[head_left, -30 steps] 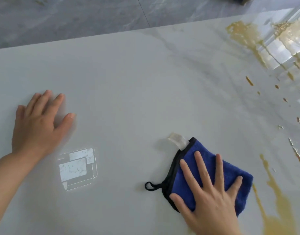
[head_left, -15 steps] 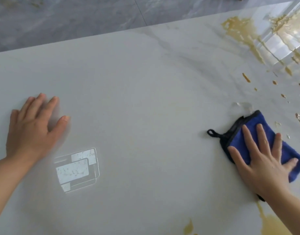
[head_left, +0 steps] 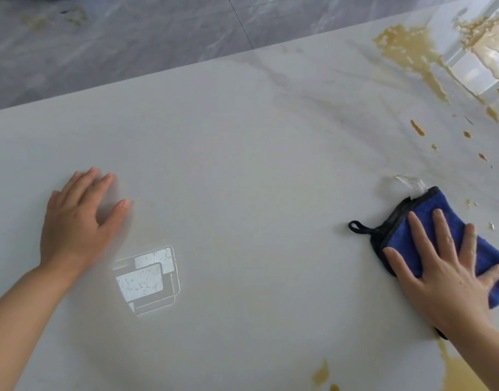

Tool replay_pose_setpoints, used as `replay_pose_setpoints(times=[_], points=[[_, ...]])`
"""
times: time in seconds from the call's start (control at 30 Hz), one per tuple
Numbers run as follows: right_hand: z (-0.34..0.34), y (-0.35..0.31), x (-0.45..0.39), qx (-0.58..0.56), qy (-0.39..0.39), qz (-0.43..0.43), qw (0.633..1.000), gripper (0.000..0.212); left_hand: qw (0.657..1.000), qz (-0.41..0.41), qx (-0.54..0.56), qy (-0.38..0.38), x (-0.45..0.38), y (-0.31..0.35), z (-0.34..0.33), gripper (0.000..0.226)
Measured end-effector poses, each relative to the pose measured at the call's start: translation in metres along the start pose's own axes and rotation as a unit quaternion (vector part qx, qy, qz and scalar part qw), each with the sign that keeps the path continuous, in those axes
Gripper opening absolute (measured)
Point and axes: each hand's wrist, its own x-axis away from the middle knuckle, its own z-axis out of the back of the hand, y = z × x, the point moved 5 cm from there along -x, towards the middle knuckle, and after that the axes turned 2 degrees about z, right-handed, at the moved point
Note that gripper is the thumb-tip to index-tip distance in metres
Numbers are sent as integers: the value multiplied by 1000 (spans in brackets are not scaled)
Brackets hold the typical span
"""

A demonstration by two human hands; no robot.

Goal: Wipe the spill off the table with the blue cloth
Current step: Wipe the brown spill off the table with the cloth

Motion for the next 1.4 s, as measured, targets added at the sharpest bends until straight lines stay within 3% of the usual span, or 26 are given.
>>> replay_pose_setpoints(times=[0.23,0.33,0.47,0.6,0.83,0.97,1.1,1.4], points=[[3,-2,1,2,-17,9,1000,80,996,22,90,-18,84,32,20,74],[3,-3,1,7,-28,11,1000,79,993,-12,113,-27,145,52,25,74],[5,-5,1,17,-34,15,999,79,984,-90,119,-93,201,78,17,50],[5,-6,0,7,-36,22,999,79,988,-19,65,-142,234,82,7,47],[3,-9,0,29,-36,41,998,79,996,20,59,-69,240,81,10,51],[-2,-31,-1,56,-35,114,991,80,998,15,41,-46,251,76,7,51],[-11,-72,13,70,-14,213,974,80,996,8,14,-92,260,71,5,59],[-43,-145,104,83,-4,370,925,76,996,10,6,-92,270,65,5,68]])
